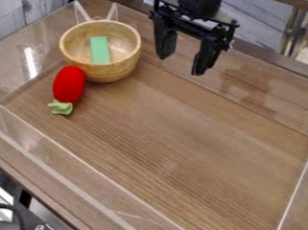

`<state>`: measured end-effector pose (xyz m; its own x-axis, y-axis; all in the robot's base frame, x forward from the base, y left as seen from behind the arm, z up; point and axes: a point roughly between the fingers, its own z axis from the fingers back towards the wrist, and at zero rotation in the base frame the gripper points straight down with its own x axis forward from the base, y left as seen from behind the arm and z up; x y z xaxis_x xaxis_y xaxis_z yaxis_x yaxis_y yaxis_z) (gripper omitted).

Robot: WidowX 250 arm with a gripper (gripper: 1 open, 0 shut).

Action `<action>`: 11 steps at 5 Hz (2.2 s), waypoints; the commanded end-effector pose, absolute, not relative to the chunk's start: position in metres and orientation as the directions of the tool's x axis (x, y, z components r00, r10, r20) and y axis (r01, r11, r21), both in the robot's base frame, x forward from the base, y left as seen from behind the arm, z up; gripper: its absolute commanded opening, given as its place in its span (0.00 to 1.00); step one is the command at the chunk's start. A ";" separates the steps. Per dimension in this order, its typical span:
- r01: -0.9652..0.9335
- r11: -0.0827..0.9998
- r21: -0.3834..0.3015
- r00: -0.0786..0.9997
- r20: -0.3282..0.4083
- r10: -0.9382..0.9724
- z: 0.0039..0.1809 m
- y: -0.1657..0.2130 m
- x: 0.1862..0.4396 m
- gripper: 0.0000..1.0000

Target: Move the red fruit to the right

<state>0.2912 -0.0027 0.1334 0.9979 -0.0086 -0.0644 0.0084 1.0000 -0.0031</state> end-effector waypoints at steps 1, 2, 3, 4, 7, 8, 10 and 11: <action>0.001 1.000 -0.006 0.996 -0.087 -0.001 0.138 0.007 0.284 1.00; -0.007 1.000 -0.009 0.994 -0.111 0.006 0.140 0.020 0.278 1.00; -0.056 0.998 -0.007 0.994 -0.092 0.055 0.153 0.060 0.261 1.00; -0.152 0.988 0.000 0.986 -0.070 0.152 0.146 0.110 0.240 1.00; -0.239 0.971 0.000 0.970 -0.045 0.239 0.100 0.185 0.226 1.00; -0.229 0.973 -0.010 0.972 -0.049 0.228 0.085 0.179 0.234 1.00; -0.226 0.974 -0.031 0.973 -0.051 0.224 0.063 0.164 0.245 1.00; -0.260 0.965 -0.043 0.965 -0.046 0.258 0.053 0.157 0.254 1.00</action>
